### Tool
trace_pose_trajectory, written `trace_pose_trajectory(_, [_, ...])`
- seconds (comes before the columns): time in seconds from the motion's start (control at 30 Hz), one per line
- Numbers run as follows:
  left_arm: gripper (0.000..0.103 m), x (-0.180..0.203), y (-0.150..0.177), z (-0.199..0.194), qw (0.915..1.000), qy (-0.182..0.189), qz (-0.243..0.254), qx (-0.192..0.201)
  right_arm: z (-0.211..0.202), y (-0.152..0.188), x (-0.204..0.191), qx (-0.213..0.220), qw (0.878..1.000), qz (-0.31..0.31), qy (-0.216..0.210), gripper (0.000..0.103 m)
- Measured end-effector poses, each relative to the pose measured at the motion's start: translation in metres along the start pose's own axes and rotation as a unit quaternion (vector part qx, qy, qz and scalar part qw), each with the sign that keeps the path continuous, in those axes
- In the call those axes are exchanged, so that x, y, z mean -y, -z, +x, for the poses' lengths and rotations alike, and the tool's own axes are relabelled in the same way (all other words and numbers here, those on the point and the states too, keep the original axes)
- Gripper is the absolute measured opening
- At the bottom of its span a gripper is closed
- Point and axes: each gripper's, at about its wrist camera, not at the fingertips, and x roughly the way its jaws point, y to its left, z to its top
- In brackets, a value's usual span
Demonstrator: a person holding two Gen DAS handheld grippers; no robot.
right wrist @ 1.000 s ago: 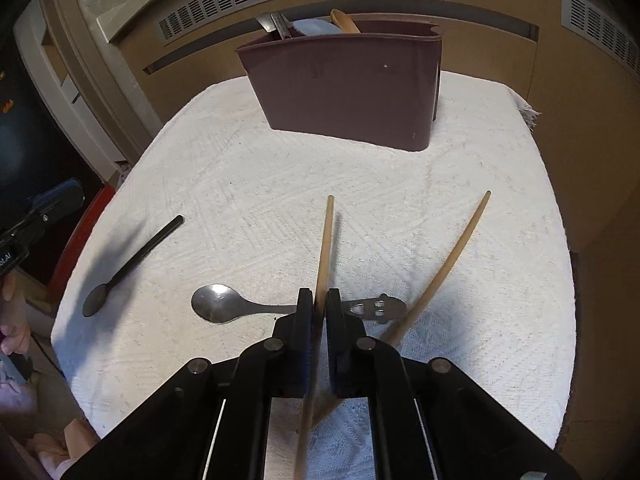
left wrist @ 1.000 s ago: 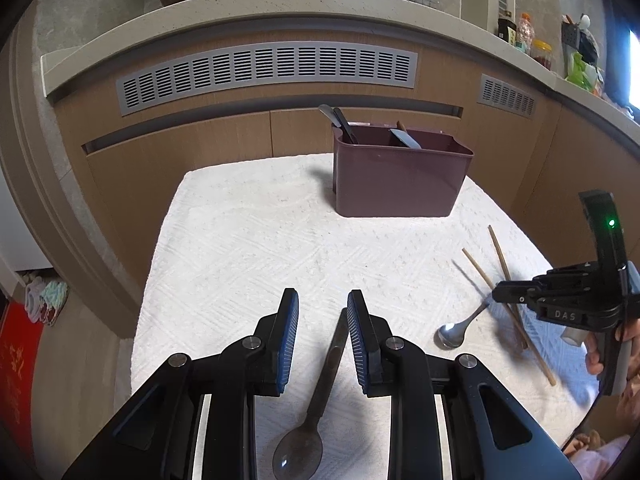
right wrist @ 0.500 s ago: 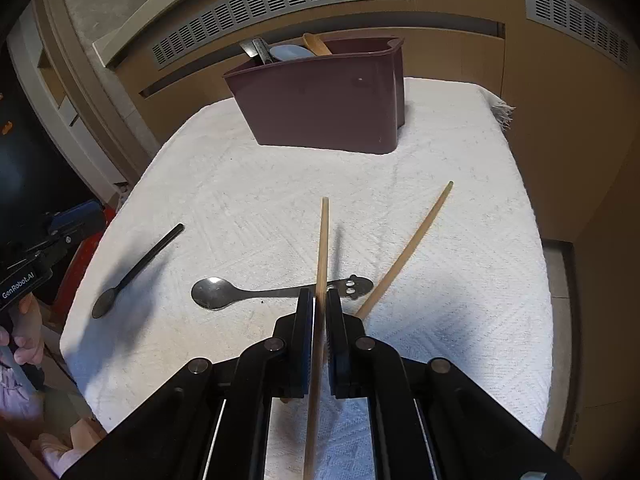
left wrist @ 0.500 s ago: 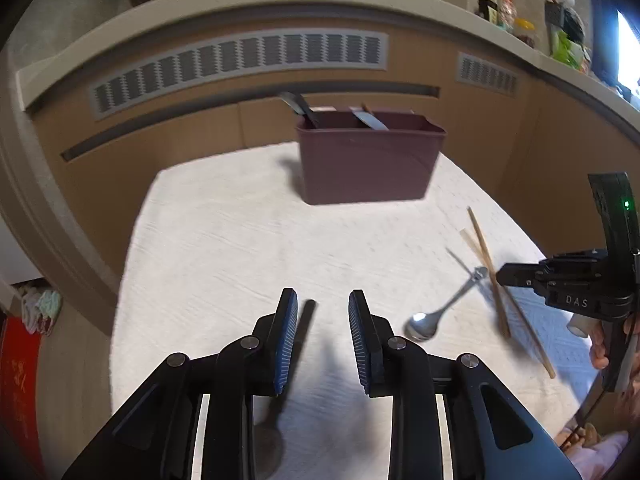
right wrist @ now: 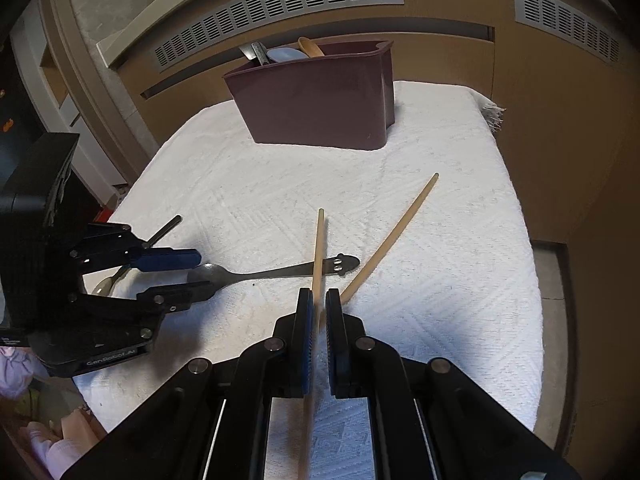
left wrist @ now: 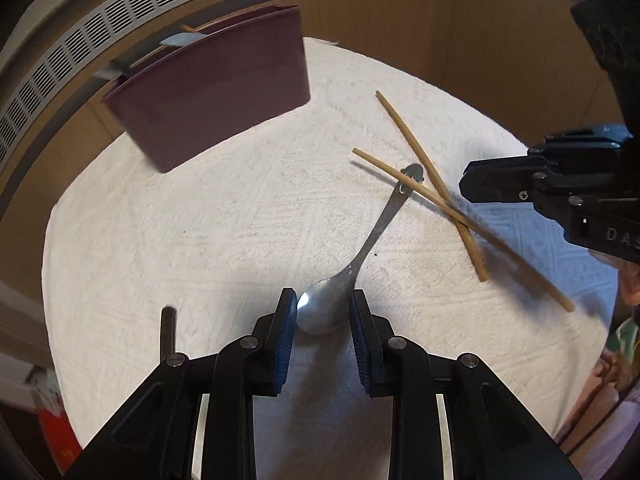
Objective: Organize utensils
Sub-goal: 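Grasp the smiley-face metal spoon by its bowl with the left tool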
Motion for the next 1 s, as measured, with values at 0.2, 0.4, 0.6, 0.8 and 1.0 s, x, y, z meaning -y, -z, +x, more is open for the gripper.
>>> trace_pose_trajectory(0.2, [0.030,0.001,-0.007,0.007,0.9997,0.014,0.019,0.004,0.002,0.000,-0.001,0.000,1.000,-0.007,0.012,0.006])
trace_pose_trajectory(0.4, [0.030,-0.002,0.002,0.002,0.9973,0.072,-0.012,-0.010,0.001,0.002,0.002,-0.011,1.000,-0.008,-0.012,0.020])
trace_pose_trajectory(0.6, [0.030,0.006,0.026,-0.018,0.9937,0.109,-0.023,-0.017,0.022,-0.001,-0.014,-0.029,0.999,-0.044,0.001,0.020])
trace_pose_trajectory(0.8, [0.031,-0.015,0.030,-0.032,0.9941,0.088,-0.063,-0.002,0.045,-0.009,-0.031,-0.040,0.995,-0.091,0.021,0.020])
trace_pose_trajectory(1.0, [0.032,-0.037,0.034,-0.033,0.9887,0.084,-0.123,-0.016,0.039,-0.007,-0.038,-0.044,0.992,-0.112,0.029,0.005])
